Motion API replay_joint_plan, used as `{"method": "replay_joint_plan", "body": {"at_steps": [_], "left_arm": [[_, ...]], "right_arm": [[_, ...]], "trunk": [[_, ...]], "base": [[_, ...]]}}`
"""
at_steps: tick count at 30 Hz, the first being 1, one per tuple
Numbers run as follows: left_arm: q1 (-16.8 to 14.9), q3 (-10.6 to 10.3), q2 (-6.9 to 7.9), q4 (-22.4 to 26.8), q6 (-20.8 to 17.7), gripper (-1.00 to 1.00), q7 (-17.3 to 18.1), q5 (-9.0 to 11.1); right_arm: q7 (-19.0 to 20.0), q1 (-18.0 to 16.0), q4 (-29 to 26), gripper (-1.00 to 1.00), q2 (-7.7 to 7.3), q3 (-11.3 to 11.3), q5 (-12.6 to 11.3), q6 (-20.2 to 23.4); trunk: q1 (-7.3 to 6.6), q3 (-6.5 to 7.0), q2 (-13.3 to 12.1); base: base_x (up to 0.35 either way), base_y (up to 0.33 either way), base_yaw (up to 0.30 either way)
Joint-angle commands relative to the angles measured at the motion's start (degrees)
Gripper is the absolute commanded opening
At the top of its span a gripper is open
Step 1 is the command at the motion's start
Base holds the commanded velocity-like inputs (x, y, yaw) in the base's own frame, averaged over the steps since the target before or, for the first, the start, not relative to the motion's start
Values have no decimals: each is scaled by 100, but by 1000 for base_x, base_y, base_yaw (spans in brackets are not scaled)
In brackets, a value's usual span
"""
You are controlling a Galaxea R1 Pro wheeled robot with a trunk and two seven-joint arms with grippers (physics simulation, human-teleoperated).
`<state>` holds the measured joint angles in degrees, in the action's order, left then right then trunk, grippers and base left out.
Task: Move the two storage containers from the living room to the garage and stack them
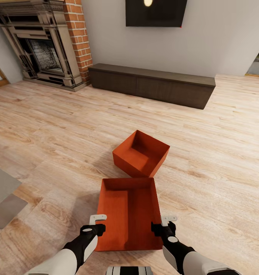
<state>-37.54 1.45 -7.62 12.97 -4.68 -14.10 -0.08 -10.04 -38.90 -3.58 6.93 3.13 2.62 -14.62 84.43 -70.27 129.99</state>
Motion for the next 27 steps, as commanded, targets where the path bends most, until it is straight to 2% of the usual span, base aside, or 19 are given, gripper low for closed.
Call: {"method": "replay_joint_plan", "body": {"at_steps": [1,8,17,27], "left_arm": [[1,13,-3,12,-33,100,-15,-1],[1,13,-3,12,-33,100,-16,-1],[1,13,-3,12,-33,100,-14,-1],[1,13,-3,12,-33,100,-18,-1]], "right_arm": [[-42,-3,6,100,1,30,28,-6],[-35,-3,6,100,-8,30,28,-6],[-33,-3,6,100,-25,30,21,-59],[-33,-3,6,100,-25,30,22,-67]], "trunk": [[-1,-4,1],[-1,-4,1],[197,-165,362],[197,-165,362]], "base": [[0,0,0],[0,0,0],[0,0,0],[0,0,0]]}}
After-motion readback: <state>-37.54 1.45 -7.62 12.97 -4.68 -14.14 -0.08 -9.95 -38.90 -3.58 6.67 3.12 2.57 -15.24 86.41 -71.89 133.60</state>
